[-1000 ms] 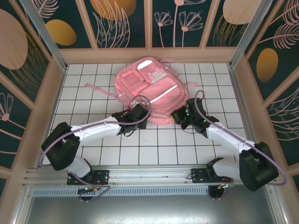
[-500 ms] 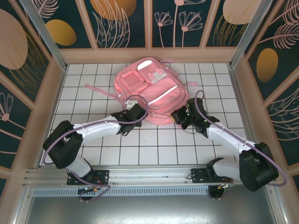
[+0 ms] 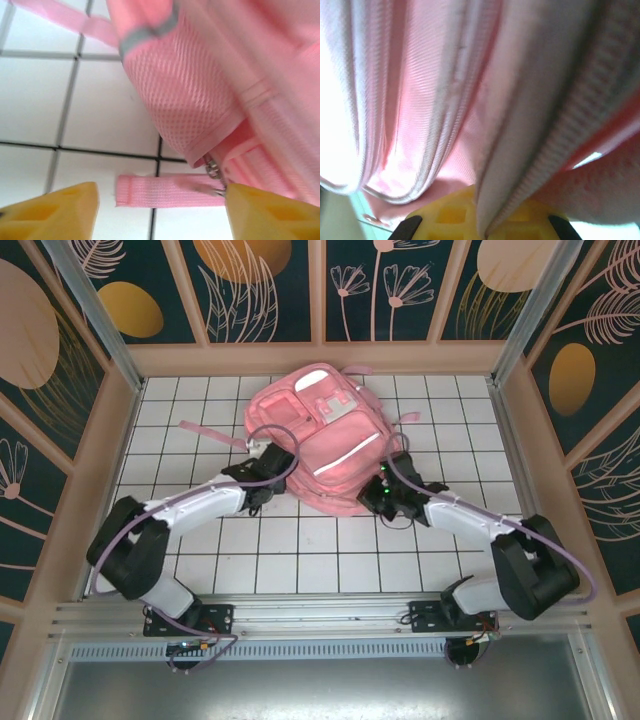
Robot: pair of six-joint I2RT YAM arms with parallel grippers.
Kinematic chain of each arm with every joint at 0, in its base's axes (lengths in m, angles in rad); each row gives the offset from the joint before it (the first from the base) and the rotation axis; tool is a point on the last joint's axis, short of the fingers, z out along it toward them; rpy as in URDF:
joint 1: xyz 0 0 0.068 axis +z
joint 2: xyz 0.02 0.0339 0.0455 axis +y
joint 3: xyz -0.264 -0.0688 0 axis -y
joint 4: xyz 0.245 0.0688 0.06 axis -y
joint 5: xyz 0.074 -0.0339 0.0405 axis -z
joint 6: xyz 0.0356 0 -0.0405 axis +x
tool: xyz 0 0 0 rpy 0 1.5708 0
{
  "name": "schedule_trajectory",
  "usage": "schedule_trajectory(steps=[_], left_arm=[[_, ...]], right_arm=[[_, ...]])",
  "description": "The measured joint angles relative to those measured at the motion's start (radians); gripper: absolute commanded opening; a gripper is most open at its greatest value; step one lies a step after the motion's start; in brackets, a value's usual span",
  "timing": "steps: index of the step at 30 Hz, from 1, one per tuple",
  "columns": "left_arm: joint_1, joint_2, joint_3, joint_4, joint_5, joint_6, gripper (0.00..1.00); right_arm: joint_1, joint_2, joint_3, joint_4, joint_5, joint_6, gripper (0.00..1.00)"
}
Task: Pack the student bag
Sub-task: Rotate the student bag at the center of the table, then reset both arms
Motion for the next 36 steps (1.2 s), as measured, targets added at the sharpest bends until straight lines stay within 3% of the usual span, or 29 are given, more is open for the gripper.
schedule_trajectory(steps=[3,9,13,17,22,24,25,26,32,36], left_arm=[[0.011,-0.108,0.033,-0.045,-0.048,0.003,0.99],[0.050,-0.269,0.071,-0.097,-0.117,0.007,0.99],[0.081,-0.301,0.087,-0.100,-0.139,0.003,0.99],[0.102,-0.328,0.087,-0.092,-0.143,-0.005,0.99],[0.114,-0.363,0.087,-0.061,-0.139,-0.006,0.99],[0.122,-0.367,0.085,-0.043,-0.121,0.004,0.99],[0.126,-0.369,0.080,-0.028,-0.103,0.016,0.99],[0.130,-0.374,0.070,-0.011,-0.078,0.034,0.99],[0.140,-0.410,0.013,0.083,0.126,0.149,0.99],[0.183,-0.409,0.008,0.163,0.147,0.169,0.99]], right_arm=[[0.089,0.031,0.041,-0.011,0.022,-0.076,0.00],[0.230,0.077,0.074,0.029,0.015,-0.186,0.00],[0.333,0.215,0.198,0.022,-0.029,-0.261,0.00],[0.410,0.340,0.331,0.010,-0.082,-0.333,0.23],[0.474,0.395,0.431,-0.004,-0.116,-0.444,0.36],[0.486,0.380,0.432,0.000,-0.108,-0.476,0.56],[0.486,0.364,0.426,0.003,-0.103,-0.485,0.82],[0.486,0.338,0.412,0.007,-0.090,-0.492,0.99],[0.479,0.020,0.290,0.031,0.113,-0.549,0.99],[0.424,-0.209,0.253,0.077,0.324,-0.579,0.99]])
